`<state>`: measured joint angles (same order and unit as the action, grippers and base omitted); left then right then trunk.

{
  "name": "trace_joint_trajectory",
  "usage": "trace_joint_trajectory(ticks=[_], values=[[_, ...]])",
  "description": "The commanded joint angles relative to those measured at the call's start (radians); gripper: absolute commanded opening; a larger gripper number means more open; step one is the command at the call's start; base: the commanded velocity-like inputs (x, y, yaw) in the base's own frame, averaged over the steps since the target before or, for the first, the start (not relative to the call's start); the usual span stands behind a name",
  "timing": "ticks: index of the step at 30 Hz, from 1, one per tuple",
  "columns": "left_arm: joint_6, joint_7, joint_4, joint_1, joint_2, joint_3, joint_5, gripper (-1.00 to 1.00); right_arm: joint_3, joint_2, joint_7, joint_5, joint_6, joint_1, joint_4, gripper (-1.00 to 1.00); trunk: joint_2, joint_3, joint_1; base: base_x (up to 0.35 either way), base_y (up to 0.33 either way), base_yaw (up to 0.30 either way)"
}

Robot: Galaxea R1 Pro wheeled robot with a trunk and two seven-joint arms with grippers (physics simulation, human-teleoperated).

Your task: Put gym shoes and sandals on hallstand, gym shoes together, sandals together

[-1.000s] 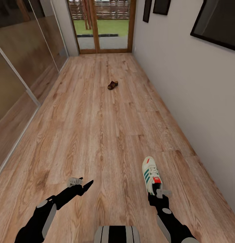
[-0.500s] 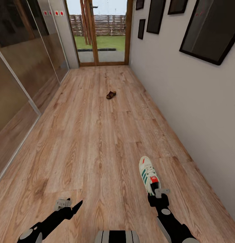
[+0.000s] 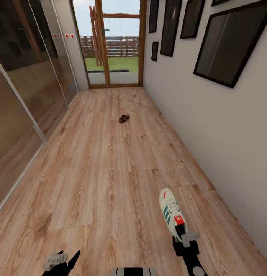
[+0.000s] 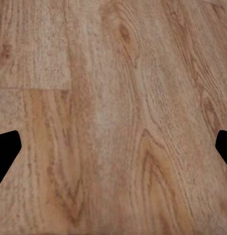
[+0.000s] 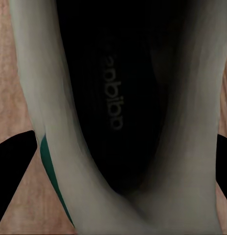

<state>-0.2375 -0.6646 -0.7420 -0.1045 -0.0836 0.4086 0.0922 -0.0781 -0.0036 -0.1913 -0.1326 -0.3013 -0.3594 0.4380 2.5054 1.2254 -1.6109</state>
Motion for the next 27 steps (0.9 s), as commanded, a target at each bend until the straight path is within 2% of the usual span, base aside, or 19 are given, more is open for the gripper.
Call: trace_joint_trajectory(ticks=[1, 4, 10, 13, 17, 24, 27], values=[[-0.001, -0.006, 0.006, 0.000, 0.000, 0.015, 0.005, 1.00, -0.005, -0.004, -0.009, -0.009, -0.018, 0.001, -0.026, -1.00, 0.000, -0.005, 0.001, 0.000, 0.000, -0.066], [-0.003, 0.001, 0.009, 0.000, 0.000, 0.032, 0.004, 1.00, -0.005, -0.007, -0.009, -0.009, -0.048, 0.003, -0.066, -1.00, -0.001, -0.021, 0.002, 0.000, 0.000, -0.066], [-0.006, 0.070, 0.015, 0.000, 0.000, 0.050, 0.001, 1.00, -0.005, -0.010, -0.006, -0.009, -0.135, 0.005, -0.138, -1.00, -0.002, -0.054, 0.005, 0.000, 0.000, -0.066], [-0.006, 0.105, 0.021, 0.000, 0.003, 0.048, 0.000, 1.00, -0.003, -0.014, 0.032, -0.008, -0.168, 0.005, -0.161, -1.00, -0.003, -0.070, 0.006, 0.000, 0.000, -0.066], [-0.006, 0.113, 0.030, 0.000, 0.006, 0.046, 0.000, 1.00, -0.002, -0.016, 0.071, -0.006, -0.174, 0.005, -0.167, -1.00, -0.004, -0.090, 0.008, 0.000, 0.000, -0.048], [-0.006, 0.115, 0.049, 0.000, 0.010, 0.040, -0.001, 1.00, -0.002, -0.013, 0.081, -0.004, -0.176, 0.005, -0.168, -1.00, -0.005, -0.119, 0.011, 0.000, 0.000, -0.010], [-0.006, 0.115, 0.050, 0.000, 0.011, 0.039, -0.001, 1.00, -0.001, -0.013, 0.081, -0.004, -0.176, 0.005, -0.168, -1.00, -0.026, -0.128, 0.022, 0.000, 0.000, 0.000]])
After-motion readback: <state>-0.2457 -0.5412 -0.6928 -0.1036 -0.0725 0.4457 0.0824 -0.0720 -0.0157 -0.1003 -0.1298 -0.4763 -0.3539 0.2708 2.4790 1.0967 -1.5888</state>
